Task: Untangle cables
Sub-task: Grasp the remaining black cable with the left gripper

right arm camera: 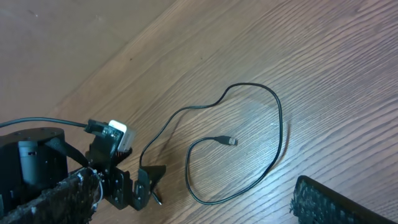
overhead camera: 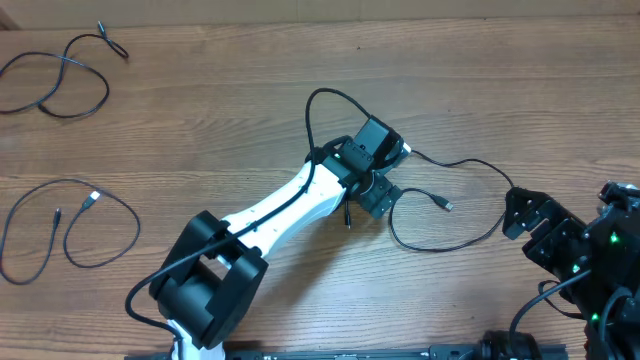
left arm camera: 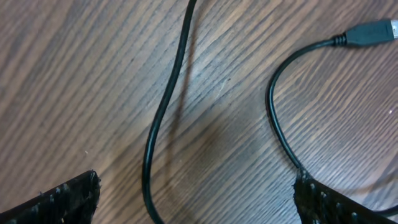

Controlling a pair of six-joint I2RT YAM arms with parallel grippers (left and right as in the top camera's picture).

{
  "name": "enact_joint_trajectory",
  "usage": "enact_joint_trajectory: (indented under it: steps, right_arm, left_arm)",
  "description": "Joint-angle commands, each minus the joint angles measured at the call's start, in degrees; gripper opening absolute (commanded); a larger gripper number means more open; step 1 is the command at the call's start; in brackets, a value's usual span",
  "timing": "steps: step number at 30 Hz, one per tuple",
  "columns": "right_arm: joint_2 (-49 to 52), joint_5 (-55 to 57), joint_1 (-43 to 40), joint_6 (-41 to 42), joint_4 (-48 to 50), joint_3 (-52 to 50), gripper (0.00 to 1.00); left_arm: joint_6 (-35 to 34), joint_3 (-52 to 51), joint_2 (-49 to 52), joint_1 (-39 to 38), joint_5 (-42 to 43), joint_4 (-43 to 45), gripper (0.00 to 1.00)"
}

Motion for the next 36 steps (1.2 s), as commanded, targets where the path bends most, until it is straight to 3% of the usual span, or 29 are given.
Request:
enact_joint_trajectory:
  steps: [1,8,9,12,13,20,23,27,31,32,34,36]
  right_arm:
    - [-0.11,0.52,-0.17,-0.28,0.28,1.05,1.00]
    - [-0.11,0.52,-0.17,-0.28,0.28,1.05,1.00]
    - [-0.11,0.52,-0.17,-0.28,0.28,1.05,1.00]
    - [-0.11,0.52,-0.17,-0.28,0.31,1.05,1.00]
    - [-0.11,0.52,-0.17,-0.28,0.28,1.05,1.00]
    - [-0.11,0.52,-0.17,-0.28,0.28,1.05,1.00]
    - [-0.11,0.52,-0.17,-0.28,0.28,1.05,1.00]
    - [-0.11,0.52,-0.17,-0.28,0.31,1.05,1.00]
    - [-0.11,0.52,-0.17,-0.28,0.28,1.05,1.00]
    - [-0.11,0.52,-0.17,-0.28,0.28,1.05,1.00]
    - [-0.11,0.52,-0.17,-0.28,0.28,1.05,1.00]
    - [-0.11,0.52,-0.17,-0.28,0.28,1.05,1.00]
  left_arm:
    - [-7.67,-0.15,2.89,0.02,1.68,-0.61,1.00]
    - [-9.99,-0.04,6.34,0.26,4.04,-1.03,1.00]
    - [-10.03,0.28,6.14,0.46,4.09,-1.22,0.91]
    - [-10.01,1.68,5.79,0.52,4.07,-2.84,0.20]
    - [-10.03,2.12,5.68,0.52,4.07,-3.28,0.06]
    - [-16.46,11.74,4.33,0.20,4.50,-10.27,0.04]
    - [-18.88,13.68,4.33,-0.15,9.31,-11.74,0.05]
    - [-31.82,13.40,4.44,-0.15,16.72,-13.88,0.08]
    - [-43.85,12.70,4.46,-0.42,22.56,-14.97,0.22]
    - [-47.45,12.46,4.55,-0.81,22.58,-14.97,0.15]
    - [-51.04,12.09,4.57,-1.79,22.45,-14.71,0.15]
    - [-51.82,11.76,4.61,-2.91,21.77,-14.01,0.23]
